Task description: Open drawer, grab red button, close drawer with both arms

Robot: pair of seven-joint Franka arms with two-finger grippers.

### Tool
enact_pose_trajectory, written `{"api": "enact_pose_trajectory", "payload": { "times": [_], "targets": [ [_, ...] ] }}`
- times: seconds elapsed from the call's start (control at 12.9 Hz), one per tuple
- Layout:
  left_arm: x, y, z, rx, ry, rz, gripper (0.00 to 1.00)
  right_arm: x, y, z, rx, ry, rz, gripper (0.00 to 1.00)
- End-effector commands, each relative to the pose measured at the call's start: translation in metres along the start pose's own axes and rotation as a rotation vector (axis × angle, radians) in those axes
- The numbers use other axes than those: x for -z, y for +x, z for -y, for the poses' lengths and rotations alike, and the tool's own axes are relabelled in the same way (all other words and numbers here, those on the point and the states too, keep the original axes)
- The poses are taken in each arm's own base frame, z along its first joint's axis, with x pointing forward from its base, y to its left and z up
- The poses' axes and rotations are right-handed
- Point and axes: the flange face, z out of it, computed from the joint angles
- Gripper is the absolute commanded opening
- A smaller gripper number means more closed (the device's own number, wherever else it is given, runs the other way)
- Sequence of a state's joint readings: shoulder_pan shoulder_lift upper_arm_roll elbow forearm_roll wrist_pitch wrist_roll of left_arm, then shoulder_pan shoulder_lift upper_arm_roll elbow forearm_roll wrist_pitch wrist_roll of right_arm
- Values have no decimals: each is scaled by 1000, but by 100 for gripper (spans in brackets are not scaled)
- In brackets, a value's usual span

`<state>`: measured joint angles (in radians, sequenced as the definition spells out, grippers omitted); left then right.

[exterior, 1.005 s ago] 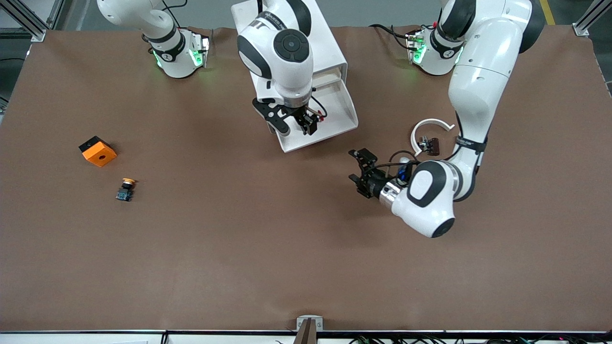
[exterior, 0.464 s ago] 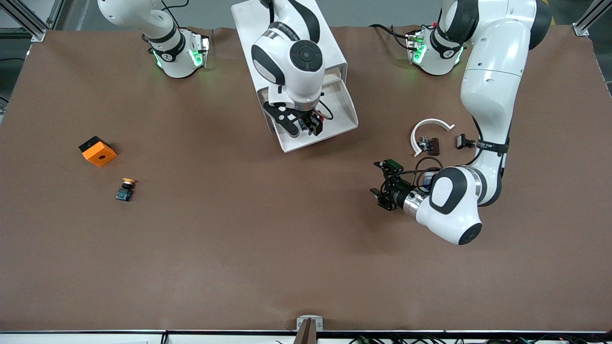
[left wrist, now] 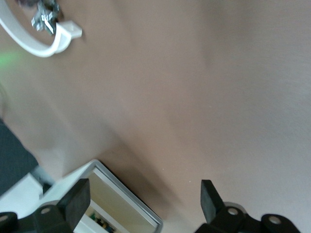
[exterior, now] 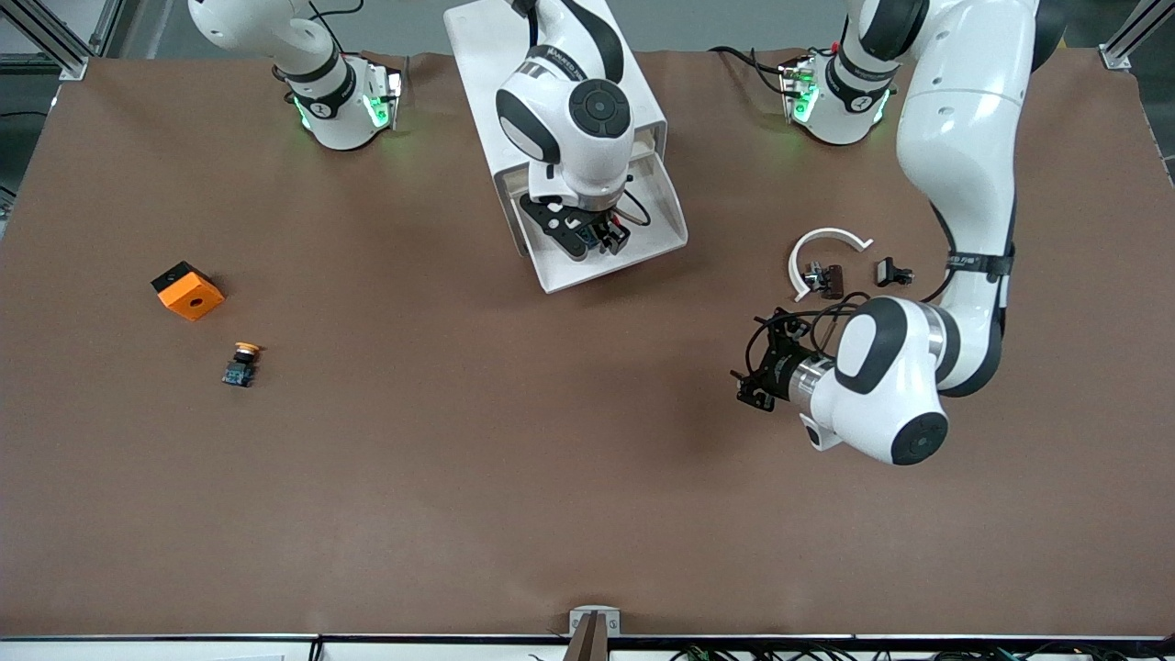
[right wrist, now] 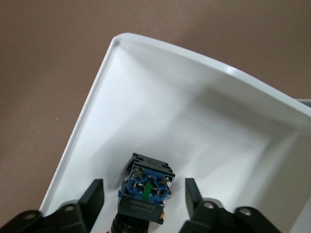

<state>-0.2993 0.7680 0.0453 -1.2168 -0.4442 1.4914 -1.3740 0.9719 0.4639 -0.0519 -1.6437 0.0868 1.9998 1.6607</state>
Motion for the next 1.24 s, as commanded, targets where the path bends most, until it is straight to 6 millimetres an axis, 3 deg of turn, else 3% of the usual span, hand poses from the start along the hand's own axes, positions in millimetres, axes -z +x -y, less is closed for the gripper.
{"api": "enact_pose_trajectory", "payload": {
  "times": [0.0,0.08,0.31,0.46,0.54,0.7,0.85,1.0,1.16],
  "targets": [
    [32,-12,19,-96,-29,-91,100,0,-3,5,-15,4,11,36],
    [34,-13,20,-138,-23,-135,100,2,-3,5,-15,7,13,26],
    [44,-27,25,-412,-2,-255,100,18,0,10,-15,28,18,24],
    [54,-35,29,-463,-8,-322,100,45,11,12,-27,22,20,24],
    [52,-51,32,-506,-9,-350,100,68,27,13,-41,-6,23,24],
    [51,-65,38,-564,3,-401,100,114,74,4,-49,-74,35,24],
    [54,-71,47,-641,-18,-415,100,154,126,-21,78,-97,61,24],
    [39,-86,55,-686,-78,-445,100,182,193,-51,204,-102,99,24],
    [11,-100,66,-732,-132,-468,100,194,277,-83,339,-83,139,24]
  ]
}}
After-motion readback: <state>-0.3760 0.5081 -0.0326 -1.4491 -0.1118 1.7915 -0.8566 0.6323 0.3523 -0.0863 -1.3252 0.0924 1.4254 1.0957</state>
